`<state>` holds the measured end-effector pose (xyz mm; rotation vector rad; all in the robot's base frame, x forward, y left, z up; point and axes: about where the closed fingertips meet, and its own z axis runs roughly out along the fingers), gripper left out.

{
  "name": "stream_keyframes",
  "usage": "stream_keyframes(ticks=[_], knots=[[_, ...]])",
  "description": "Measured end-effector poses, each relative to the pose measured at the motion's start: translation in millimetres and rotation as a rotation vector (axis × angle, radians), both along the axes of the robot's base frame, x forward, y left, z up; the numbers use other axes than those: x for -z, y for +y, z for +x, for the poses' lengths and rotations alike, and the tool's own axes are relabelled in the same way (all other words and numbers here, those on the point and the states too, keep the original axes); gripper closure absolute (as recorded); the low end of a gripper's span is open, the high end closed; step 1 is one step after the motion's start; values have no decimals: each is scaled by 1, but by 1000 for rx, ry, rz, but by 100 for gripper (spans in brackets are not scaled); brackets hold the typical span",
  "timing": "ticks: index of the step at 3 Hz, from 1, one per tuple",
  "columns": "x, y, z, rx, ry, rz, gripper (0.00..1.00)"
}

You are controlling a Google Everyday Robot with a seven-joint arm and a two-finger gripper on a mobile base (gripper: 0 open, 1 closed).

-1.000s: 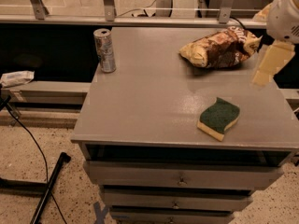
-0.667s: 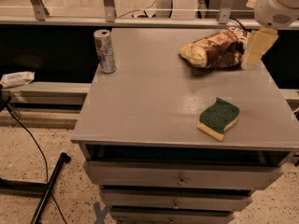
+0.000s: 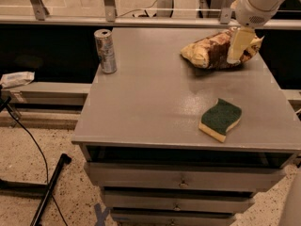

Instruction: Move brown chip bag near redbull can

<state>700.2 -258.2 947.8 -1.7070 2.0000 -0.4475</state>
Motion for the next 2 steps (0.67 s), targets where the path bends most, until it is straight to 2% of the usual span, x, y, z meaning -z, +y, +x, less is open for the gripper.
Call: stream_keyframes(ticks=[1,2], knots=[[36,10,25,-21,45,35,22],[54,15,35,-31,71,57,46]])
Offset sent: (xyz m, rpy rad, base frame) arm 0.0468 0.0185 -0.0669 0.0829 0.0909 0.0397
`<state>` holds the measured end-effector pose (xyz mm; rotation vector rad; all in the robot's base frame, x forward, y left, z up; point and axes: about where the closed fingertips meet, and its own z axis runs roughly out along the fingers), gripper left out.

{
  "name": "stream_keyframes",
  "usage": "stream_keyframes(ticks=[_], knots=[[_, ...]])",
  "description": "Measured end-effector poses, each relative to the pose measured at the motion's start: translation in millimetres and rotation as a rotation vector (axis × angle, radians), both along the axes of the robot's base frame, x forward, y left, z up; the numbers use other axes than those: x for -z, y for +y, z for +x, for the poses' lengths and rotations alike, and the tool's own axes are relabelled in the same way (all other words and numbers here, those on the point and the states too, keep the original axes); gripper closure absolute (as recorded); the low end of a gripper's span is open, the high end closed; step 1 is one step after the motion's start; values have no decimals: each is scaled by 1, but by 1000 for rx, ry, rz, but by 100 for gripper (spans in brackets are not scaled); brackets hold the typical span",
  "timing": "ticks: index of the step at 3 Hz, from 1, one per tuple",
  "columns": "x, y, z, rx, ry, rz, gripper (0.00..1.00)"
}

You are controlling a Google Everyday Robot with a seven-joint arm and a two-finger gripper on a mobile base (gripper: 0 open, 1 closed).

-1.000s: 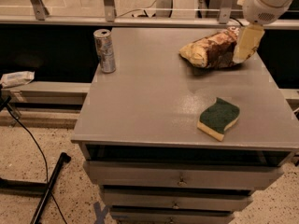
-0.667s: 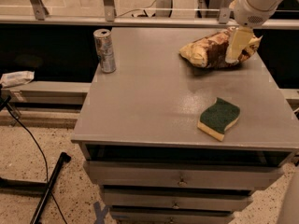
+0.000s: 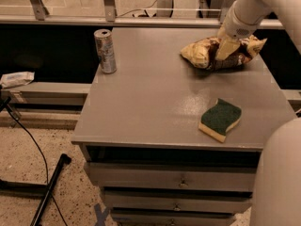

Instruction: Move brown chip bag near redbull can

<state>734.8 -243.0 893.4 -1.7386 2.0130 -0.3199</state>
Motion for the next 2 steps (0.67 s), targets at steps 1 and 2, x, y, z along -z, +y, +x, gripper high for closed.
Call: stream_keyframes(ticks=[1,2], knots=[[-2,2,4,-3,-8,21,68],[-29,3,6,-3,-73,25,92]])
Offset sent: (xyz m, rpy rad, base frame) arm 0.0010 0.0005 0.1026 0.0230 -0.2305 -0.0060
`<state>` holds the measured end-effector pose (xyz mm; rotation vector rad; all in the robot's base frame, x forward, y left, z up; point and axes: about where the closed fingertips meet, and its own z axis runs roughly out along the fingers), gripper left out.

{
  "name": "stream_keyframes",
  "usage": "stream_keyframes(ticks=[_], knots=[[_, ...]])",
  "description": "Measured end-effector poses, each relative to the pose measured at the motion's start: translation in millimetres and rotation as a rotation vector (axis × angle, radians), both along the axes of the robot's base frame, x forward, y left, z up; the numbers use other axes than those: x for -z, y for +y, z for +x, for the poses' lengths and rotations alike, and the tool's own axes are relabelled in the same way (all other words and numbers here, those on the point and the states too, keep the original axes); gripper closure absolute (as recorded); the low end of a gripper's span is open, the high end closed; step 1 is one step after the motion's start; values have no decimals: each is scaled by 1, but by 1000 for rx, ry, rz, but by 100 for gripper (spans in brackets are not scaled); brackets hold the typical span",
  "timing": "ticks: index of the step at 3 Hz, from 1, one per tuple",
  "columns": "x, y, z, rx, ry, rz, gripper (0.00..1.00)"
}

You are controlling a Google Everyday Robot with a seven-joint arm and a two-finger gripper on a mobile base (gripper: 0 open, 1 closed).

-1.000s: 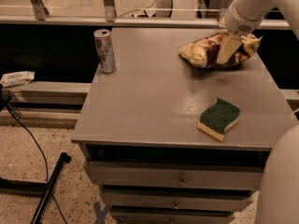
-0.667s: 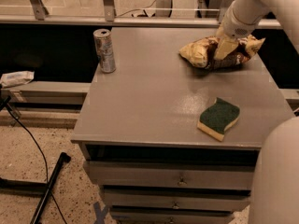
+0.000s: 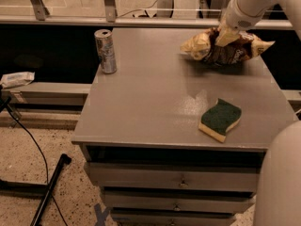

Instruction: Move brown chip bag near redbull can

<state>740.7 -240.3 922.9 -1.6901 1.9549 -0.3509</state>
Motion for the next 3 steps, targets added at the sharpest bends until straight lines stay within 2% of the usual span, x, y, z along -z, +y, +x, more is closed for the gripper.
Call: stream_keyframes(ticks=[1,2,3], knots=[[-48,6,1,2,-106,-5,100],[-85,27,4,-9,-187,-11,100],[-98,72,14,-26,-236,-45,100]])
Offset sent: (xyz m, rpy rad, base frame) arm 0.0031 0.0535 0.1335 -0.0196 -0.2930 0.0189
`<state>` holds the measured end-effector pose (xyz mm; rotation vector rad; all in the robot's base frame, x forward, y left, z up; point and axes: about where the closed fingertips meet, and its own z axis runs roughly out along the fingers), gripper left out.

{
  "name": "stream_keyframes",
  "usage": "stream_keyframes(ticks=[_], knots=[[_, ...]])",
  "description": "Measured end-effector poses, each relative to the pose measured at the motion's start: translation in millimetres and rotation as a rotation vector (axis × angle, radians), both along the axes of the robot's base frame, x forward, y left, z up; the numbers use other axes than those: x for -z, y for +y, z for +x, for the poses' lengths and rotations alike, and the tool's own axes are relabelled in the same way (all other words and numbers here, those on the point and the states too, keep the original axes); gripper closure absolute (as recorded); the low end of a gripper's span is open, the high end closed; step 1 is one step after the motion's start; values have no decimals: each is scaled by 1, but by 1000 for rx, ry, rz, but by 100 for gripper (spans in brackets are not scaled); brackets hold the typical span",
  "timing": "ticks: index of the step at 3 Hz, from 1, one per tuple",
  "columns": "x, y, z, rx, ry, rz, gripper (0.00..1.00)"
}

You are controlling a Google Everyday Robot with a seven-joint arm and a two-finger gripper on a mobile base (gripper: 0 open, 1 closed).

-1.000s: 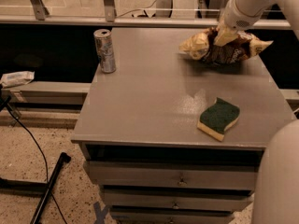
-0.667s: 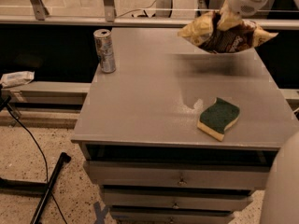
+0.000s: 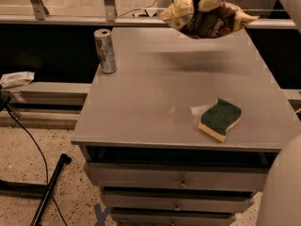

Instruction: Move brown chip bag near redbull can

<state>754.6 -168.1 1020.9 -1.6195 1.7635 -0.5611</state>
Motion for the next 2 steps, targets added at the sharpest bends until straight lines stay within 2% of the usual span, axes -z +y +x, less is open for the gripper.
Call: stream_keyframes(ticks=[2], knots=[[23,59,8,41,-12,-63,100]])
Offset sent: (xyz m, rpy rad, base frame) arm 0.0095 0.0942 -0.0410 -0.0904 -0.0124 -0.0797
